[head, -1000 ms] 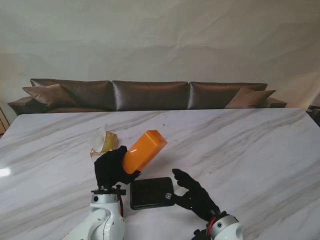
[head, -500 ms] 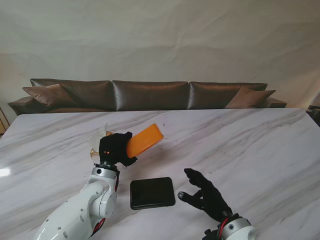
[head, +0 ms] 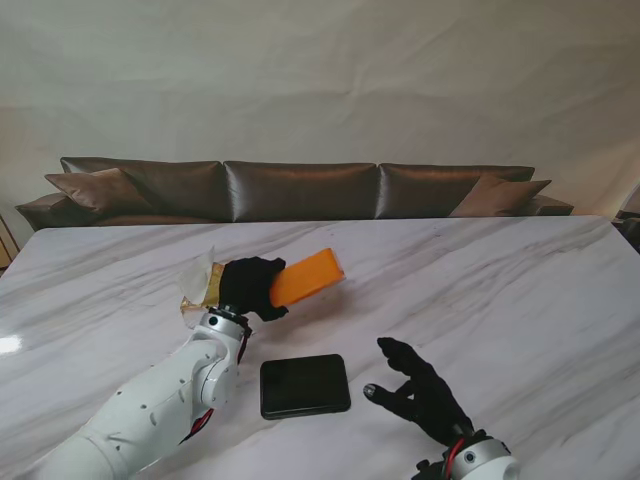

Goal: Refill a tissue box and feed the first sheet

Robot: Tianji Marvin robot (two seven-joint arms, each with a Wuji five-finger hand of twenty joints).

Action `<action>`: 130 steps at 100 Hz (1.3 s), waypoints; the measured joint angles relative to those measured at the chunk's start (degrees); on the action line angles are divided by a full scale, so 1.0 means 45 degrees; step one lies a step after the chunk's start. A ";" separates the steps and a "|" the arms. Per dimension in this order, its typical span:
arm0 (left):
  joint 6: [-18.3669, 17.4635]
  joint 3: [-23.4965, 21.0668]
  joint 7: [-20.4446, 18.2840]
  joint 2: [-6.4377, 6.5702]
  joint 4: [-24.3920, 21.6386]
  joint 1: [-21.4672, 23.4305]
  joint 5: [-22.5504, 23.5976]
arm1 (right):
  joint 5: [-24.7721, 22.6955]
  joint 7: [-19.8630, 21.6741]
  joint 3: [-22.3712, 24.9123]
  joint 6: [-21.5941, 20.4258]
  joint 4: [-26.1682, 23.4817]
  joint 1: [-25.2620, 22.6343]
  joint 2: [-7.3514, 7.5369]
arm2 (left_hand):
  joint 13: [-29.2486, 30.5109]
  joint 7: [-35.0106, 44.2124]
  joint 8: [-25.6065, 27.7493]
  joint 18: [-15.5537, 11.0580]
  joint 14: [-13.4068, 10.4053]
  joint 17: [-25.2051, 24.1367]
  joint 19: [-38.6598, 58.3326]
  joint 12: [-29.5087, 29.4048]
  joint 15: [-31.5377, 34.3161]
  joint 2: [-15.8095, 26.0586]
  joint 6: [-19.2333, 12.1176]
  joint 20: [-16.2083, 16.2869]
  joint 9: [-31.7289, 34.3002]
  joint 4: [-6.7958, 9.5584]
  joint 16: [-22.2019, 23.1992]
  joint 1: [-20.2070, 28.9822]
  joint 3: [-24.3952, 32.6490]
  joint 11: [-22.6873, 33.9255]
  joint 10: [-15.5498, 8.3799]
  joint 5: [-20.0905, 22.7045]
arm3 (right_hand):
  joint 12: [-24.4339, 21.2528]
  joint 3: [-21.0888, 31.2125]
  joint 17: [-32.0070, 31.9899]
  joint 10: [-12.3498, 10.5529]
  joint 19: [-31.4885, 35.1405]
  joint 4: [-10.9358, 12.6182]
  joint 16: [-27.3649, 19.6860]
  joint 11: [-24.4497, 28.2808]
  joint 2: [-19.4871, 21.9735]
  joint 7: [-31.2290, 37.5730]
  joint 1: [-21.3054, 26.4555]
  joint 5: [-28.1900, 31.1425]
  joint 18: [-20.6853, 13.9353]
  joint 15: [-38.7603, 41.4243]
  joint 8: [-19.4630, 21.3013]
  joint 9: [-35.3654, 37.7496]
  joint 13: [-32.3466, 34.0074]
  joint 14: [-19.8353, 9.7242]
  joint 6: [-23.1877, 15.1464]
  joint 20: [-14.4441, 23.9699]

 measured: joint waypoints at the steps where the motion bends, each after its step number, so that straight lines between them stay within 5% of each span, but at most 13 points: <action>1: -0.0003 0.0038 -0.0018 0.0005 0.0013 -0.0025 0.0016 | -0.0001 -0.0003 0.0000 0.0000 0.0000 0.0000 0.0000 | 0.0000 0.0000 0.0008 0.0000 0.0000 0.0000 0.0000 0.0000 0.0000 0.0000 -0.0001 0.0000 0.0000 0.0000 0.0000 0.0001 0.0000 0.0000 0.0000 0.0000 | 0.0000 0.0000 0.0000 0.0000 0.0000 0.0000 0.0000 0.0000 0.0000 0.0008 0.0000 0.0000 0.0000 0.0001 0.0000 0.0000 0.0000 0.0000 -0.0037 -0.0001; 32: 0.0067 0.0691 -0.0237 0.0063 0.0292 -0.0227 0.0237 | 0.0057 -0.0020 -0.0283 0.0054 0.0076 0.0160 0.0000 | 0.0001 0.0000 0.0030 0.0000 0.0000 0.0001 0.0000 0.0000 0.0002 0.0096 -0.0112 -0.0004 -0.0001 -0.0073 0.0007 0.0028 0.0000 0.0000 -0.0013 -0.0013 | 0.0000 0.0000 0.0001 -0.0065 0.0006 0.0000 0.0001 -0.0008 0.0000 0.0339 0.0000 -0.0002 0.0000 0.0002 0.0055 0.0000 0.0000 0.0001 -0.0103 -0.0131; 53: 0.0251 0.1235 -0.0359 0.0072 0.0630 -0.0335 0.0256 | 0.0282 0.0013 -0.0448 0.0057 0.0247 0.0334 0.0000 | 0.0001 -0.0013 0.0032 0.0000 -0.0001 0.0001 0.0001 0.0075 -0.0050 0.0418 -0.0116 -0.0144 -0.0013 -0.0828 0.0577 0.0031 0.0000 -0.0040 -0.0079 -0.0196 | 0.0001 0.0000 0.0001 -0.0132 0.0007 0.0000 0.0001 -0.0011 0.0000 0.0501 0.0000 -0.0002 0.0000 0.0002 0.0087 0.0255 0.0002 0.0000 -0.0109 -0.0133; 74: 0.0679 0.1780 -0.0765 0.0146 0.0751 -0.0686 0.0545 | 0.0312 0.0050 -0.0463 0.0063 0.0346 0.0387 -0.0001 | 0.0001 -0.0268 0.0033 0.0000 -0.0001 0.0001 -0.0044 0.0157 -0.0330 0.0938 -0.0319 -0.0490 -0.0027 -0.0828 0.0751 0.0031 0.0000 -0.0199 -0.0147 -0.0467 | 0.0001 0.0000 0.0001 -0.0148 0.0008 0.0000 0.0001 -0.0019 0.0000 0.0632 0.0000 -0.0002 0.0000 0.0003 0.0108 0.0261 0.0002 0.0001 -0.0115 -0.0136; 92: 0.0783 0.2227 -0.0688 0.0105 0.1024 -0.0948 0.0496 | 0.0430 0.0089 -0.0401 0.0049 0.0365 0.0372 -0.0005 | 0.0001 -0.1087 -0.1155 0.0000 0.0098 0.0001 -0.0328 0.0014 -0.1211 0.2124 0.0030 -0.1266 -0.0204 -0.0832 0.0934 0.0032 -0.0147 -0.1043 -0.0412 -0.1203 | 0.0001 0.0000 0.0001 -0.0151 0.0010 0.0000 0.0001 -0.0023 0.0000 0.0634 0.0000 -0.0003 0.0000 0.0003 0.0109 0.0264 0.0003 0.0000 -0.0116 -0.0139; 104: 0.0783 0.2260 -0.1005 0.0097 0.0992 -0.0966 0.0477 | 0.0501 0.0114 -0.0364 0.0049 0.0391 0.0372 -0.0007 | 0.0220 -0.1930 -0.2317 0.0000 0.0228 0.0001 -0.0690 -0.0669 -0.3038 0.3365 -0.0014 -0.1606 -0.0634 -0.1687 0.0734 0.0110 -0.0729 -0.2049 -0.0589 -0.1401 | 0.0001 -0.0001 0.0001 -0.0154 0.0018 0.0000 0.0001 -0.0025 0.0000 0.0639 0.0000 -0.0003 0.0000 0.0003 0.0109 0.0265 0.0003 0.0000 -0.0118 -0.0139; 113: 0.0754 0.2156 -0.1761 0.0135 0.0664 -0.0894 0.0377 | 0.0532 0.0114 -0.0364 0.0049 0.0426 0.0388 -0.0008 | 0.0259 -0.2600 -0.3515 0.0000 0.0372 0.0001 -0.0887 -0.1553 -0.4371 0.3911 -0.0038 -0.1810 -0.0661 -0.1925 0.0216 0.0140 -0.1081 -0.3107 -0.0590 -0.1512 | 0.0001 -0.0001 0.0001 -0.0159 0.0125 0.0000 0.0001 -0.0025 0.0000 0.0649 0.0000 -0.0003 0.0000 0.0003 0.0109 0.0268 0.0003 0.0001 -0.0119 -0.0139; 117: 0.0710 0.2096 -0.1962 0.0148 0.0480 -0.0836 0.0312 | 0.0559 0.0113 -0.0370 0.0049 0.0447 0.0397 -0.0009 | 0.0403 -0.3047 -0.4372 0.0000 0.0443 0.0001 -0.0943 -0.2054 -0.5160 0.4289 -0.0104 -0.1814 -0.0668 -0.2383 -0.0050 0.0306 -0.1179 -0.3550 -0.0466 -0.1516 | 0.0001 -0.0001 0.0001 -0.0167 0.0126 0.0000 0.0001 -0.0026 0.0000 0.0650 0.0001 -0.0003 0.0000 0.0003 0.0109 0.0268 0.0003 0.0000 -0.0120 -0.0139; 130: 0.0677 0.2105 -0.2167 0.0140 0.0284 -0.0703 0.0229 | 0.0640 0.0098 -0.0418 0.0048 0.0526 0.0448 -0.0011 | 0.0406 -0.3517 -0.6825 0.0242 0.0795 0.0001 -0.1070 -0.3352 -0.6623 0.4503 -0.0501 -0.1896 -0.0804 -0.3031 -0.0483 0.1221 -0.1551 -0.4598 -0.0021 -0.1516 | 0.0001 -0.0001 0.0001 -0.0176 0.0142 0.0000 0.0001 -0.0026 0.0000 0.0654 0.0001 -0.0002 0.0000 0.0003 0.0109 0.0270 0.0004 0.0000 -0.0120 -0.0140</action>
